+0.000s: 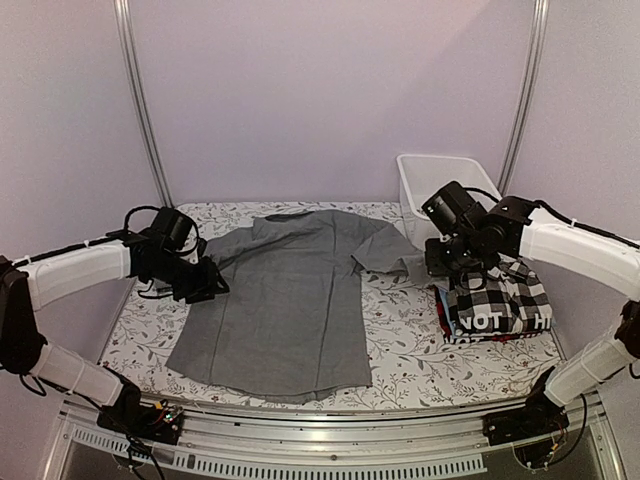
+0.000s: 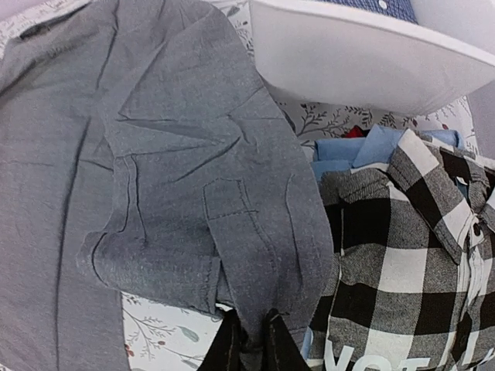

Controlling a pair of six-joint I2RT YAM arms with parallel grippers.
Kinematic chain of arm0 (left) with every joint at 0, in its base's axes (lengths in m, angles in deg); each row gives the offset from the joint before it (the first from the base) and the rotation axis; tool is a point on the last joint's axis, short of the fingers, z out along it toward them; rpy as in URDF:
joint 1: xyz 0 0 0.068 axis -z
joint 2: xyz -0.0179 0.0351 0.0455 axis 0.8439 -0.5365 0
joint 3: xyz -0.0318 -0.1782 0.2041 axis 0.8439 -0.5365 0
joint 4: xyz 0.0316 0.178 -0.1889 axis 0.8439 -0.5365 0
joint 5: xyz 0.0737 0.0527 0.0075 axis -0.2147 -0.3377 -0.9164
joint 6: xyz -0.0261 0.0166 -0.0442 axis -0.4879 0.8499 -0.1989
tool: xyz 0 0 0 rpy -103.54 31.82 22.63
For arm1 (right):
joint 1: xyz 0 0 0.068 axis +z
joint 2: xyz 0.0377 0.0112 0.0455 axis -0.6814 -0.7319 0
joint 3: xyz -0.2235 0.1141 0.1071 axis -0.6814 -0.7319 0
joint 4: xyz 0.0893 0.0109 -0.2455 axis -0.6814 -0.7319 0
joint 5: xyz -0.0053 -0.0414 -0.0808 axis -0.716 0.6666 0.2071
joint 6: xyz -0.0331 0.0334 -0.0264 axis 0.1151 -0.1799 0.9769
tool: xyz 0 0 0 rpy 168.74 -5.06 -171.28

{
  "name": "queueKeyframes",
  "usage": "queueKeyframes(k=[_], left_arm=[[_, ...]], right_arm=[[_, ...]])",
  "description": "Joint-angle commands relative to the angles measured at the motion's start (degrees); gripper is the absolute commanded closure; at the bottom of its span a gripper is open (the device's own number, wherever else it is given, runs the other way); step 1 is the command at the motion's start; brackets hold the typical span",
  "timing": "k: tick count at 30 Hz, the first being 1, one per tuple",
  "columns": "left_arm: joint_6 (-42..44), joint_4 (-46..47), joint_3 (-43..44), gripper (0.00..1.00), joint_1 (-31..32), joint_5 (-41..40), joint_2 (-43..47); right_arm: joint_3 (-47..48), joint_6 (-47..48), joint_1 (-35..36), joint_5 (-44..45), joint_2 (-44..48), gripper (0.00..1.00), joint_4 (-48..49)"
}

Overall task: Fold and stack the long sleeve shirts
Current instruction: Flatten out the crumpled shirt at the center of the board.

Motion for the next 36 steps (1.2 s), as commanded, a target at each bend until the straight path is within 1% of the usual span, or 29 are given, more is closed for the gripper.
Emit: queueKeyframes(k=[1, 3, 6, 8, 10, 13, 16, 19, 22, 25, 30, 32, 36], left_arm=[[3.0, -1.3, 6.6, 0.57, -4.0, -2.3, -3.0], [3.0, -1.1, 9.3, 0.57, -5.6, -3.4, -4.7], [2.9, -0.5, 11.8, 0.53, -8.4, -5.2, -6.9], [3.1, 0.0, 13.0, 0.52, -10.8, -5.8, -8.4], [3.3, 0.6, 13.7, 0.51, -13.4, -6.4, -9.8], [3.7, 1.3, 15.3, 0.51, -17.4, -6.2, -12.5], [4.8, -0.2, 18.4, 0.51, -20.1, -9.0, -16.2], [5.4, -1.1, 17.9, 0.51, -23.9, -12.3, -17.4], [6.3, 0.1, 16.5, 0.49, -29.2, -11.4, -18.7], [7.9, 1.3, 16.5, 0.48, -33.0, -10.0, -20.9], [7.4, 2.7, 17.5, 0.48, -35.8, -6.9, -26.8], [6.8, 3.3, 17.7, 0.48, -36.0, -5.6, -28.5], [5.4, 4.8, 18.3, 0.48, -35.9, -5.7, -31.2]], right_arm=[[-0.1, -2.5, 0.3, 2.4, -1.8, 0.82, -4.6], [1.6, -3.0, 0.6, 3.1, -1.8, 0.66, -5.3], [5.3, -2.3, 2.9, 3.0, -1.4, 0.47, -3.9], [6.8, -1.1, 4.9, 1.2, -1.8, 0.38, -1.1], [7.0, 0.9, 6.6, -2.2, -2.9, 0.33, 3.5], [6.7, 3.0, 7.9, -7.6, -6.3, 0.32, 9.8], [7.0, 4.3, 8.4, -11.1, -10.4, 0.34, 14.6], [7.3, 4.9, 8.6, -15.0, -13.9, 0.35, 18.2], [7.0, 5.4, 8.7, -17.2, -15.8, 0.35, 21.0], [6.7, 5.9, 8.8, -19.0, -17.5, 0.35, 22.7], [6.4, 6.2, 9.0, -21.3, -19.8, 0.36, 24.4], [6.0, 6.1, 9.2, -21.6, -20.1, 0.36, 24.9], [4.5, 5.2, 9.8, -22.3, -19.5, 0.37, 26.8]])
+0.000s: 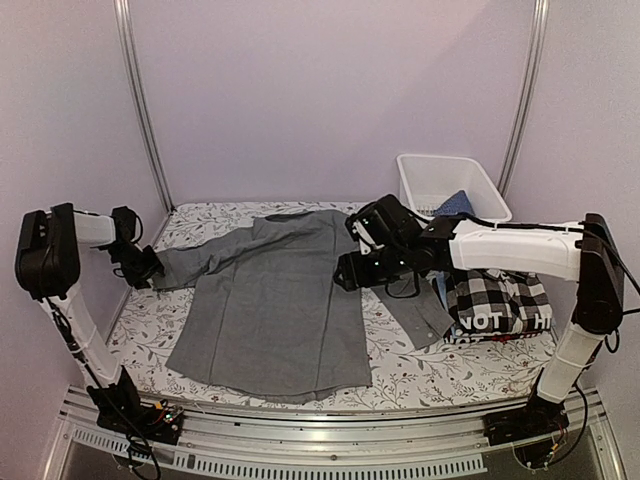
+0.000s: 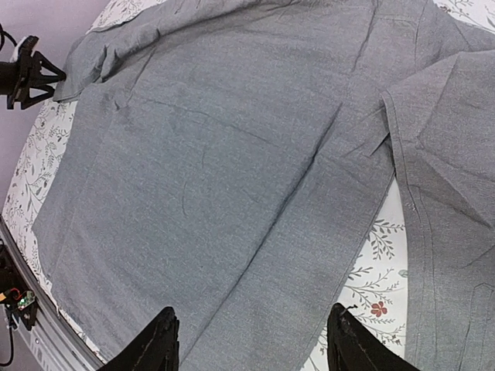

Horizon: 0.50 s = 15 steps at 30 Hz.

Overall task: Fold and stack the long sleeve shirts
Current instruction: Flatten out the crumpled shirt at the center of the board.

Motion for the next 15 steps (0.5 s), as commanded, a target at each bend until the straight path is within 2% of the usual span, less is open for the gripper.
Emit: queueKeyframes(k=[1, 4, 9, 11, 15], left_arm=[[-1.2, 2.5, 1.7, 0.48, -0.2, 2.0, -2.5], [-1.4, 3.2, 2.5, 0.54, -0.2, 2.6, -4.6], [0.0, 2.9, 4.9, 0.91, -0.2, 2.4, -5.8], [1.4, 2.3, 7.0, 1.0, -0.2, 2.0, -5.2], [4.3, 0.3, 13.0, 1.0, -0.2, -0.1, -4.1]], right_arm=[[-1.6, -0.5, 1.1, -1.9, 0.0, 0.37, 3.6], [-2.5, -1.3, 2.1, -1.5, 0.5, 0.37, 4.5], [-3.9, -2.4, 3.1, -0.8, 0.9, 0.37, 5.2], [-4.1, -2.8, 3.1, -1.0, 1.0, 0.37, 5.7], [-2.8, -2.8, 3.1, -0.1, 0.2, 0.37, 6.0]])
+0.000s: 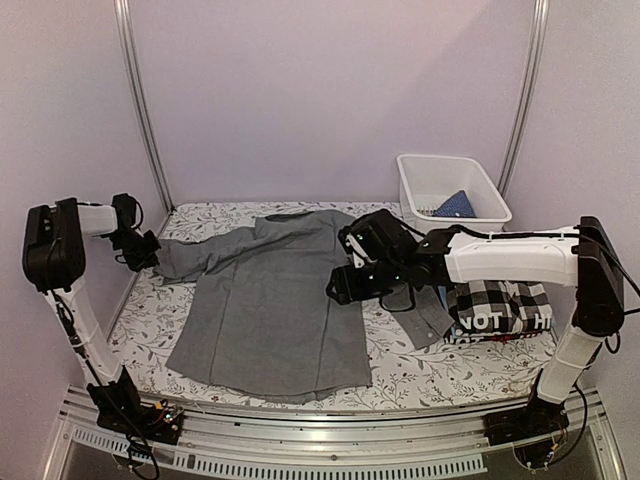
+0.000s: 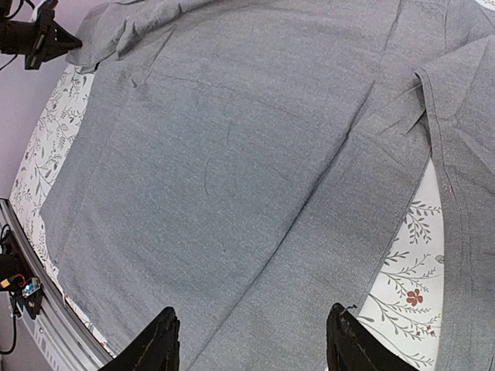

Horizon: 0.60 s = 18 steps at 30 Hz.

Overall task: Fold and stack the long sleeve shirts
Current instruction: Flatten out the crumpled shirt at the center of the board.

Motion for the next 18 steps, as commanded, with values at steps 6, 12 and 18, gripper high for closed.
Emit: queueKeyframes(k=[6, 12, 18], left_arm=[[5.1, 0.2, 16.5, 1.0, -0.2, -3.2, 0.8], [4.0, -1.5, 26.3, 1.0, -0.1, -4.0, -4.2], [2.0, -2.0, 26.5, 1.0, 0.3, -1.8, -7.0]], right_arm=[[5.6, -0.1, 0.2, 2.1, -3.8, 0.37, 3.4], [11.5, 0.2, -2.7, -1.4, -11.4, 0.36, 4.5], [15.6, -0.1, -6.5, -6.3, -16.5, 0.36, 6.2]])
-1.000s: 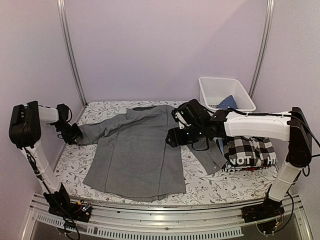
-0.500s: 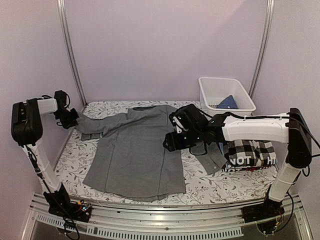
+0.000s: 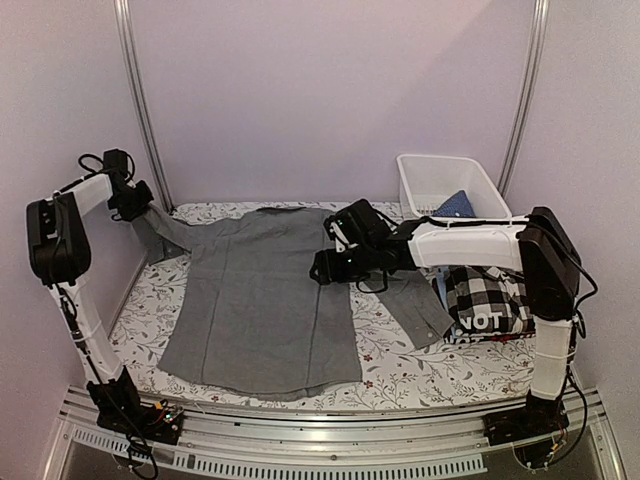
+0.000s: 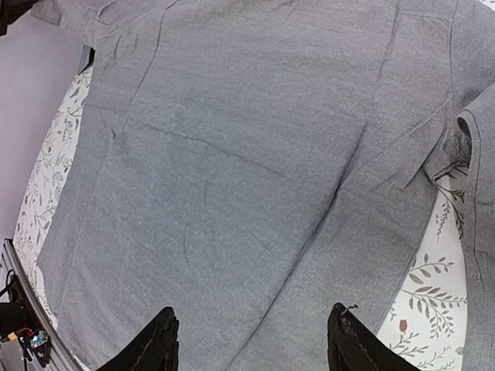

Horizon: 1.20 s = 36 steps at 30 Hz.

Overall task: Fold and stack the long sleeve shirts
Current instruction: Flatten out the crumpled shirt at the center of the board, then move the flattened shirt to the center of the board.

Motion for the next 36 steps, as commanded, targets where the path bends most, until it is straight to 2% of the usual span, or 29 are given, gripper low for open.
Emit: queueKeyframes(k=[1, 13, 16, 21, 23, 29, 36], left_arm=[[-1.4, -1.6, -0.6, 1.0, 0.5, 1.9, -3.4], [-0.3, 2.5, -9.2, 1.0, 6.0, 4.5, -1.1], [-0.2, 2.7, -10.0, 1.0, 7.1, 4.5, -0.9], [0.8, 2.8, -10.9, 1.0, 8.0, 4.8, -0.6], [1.4, 2.9, -11.5, 1.0, 8.4, 5.5, -0.1], [1.6, 2.6, -12.1, 1.0, 10.2, 6.9, 1.5], [-1.1, 2.3, -14.3, 1.0, 16.4, 5.7, 2.7]], right_arm=[[4.2, 0.1, -2.5, -3.5, -4.0, 0.36, 1.6], [1.4, -0.6, -3.1, -3.5, -5.6, 0.36, -0.2], [3.1, -0.4, -3.5, -5.1, -7.5, 0.44, 0.5], [4.2, -2.1, -2.2, -9.5, -10.7, 0.67, 2.7], [3.8, -3.0, -1.3, -9.4, -11.8, 0.73, 2.8], [-2.5, -6.2, -1.7, -6.3, -12.3, 0.79, 2.9], [-11.9, -6.3, -5.3, -3.8, -7.7, 0.79, 3.0]])
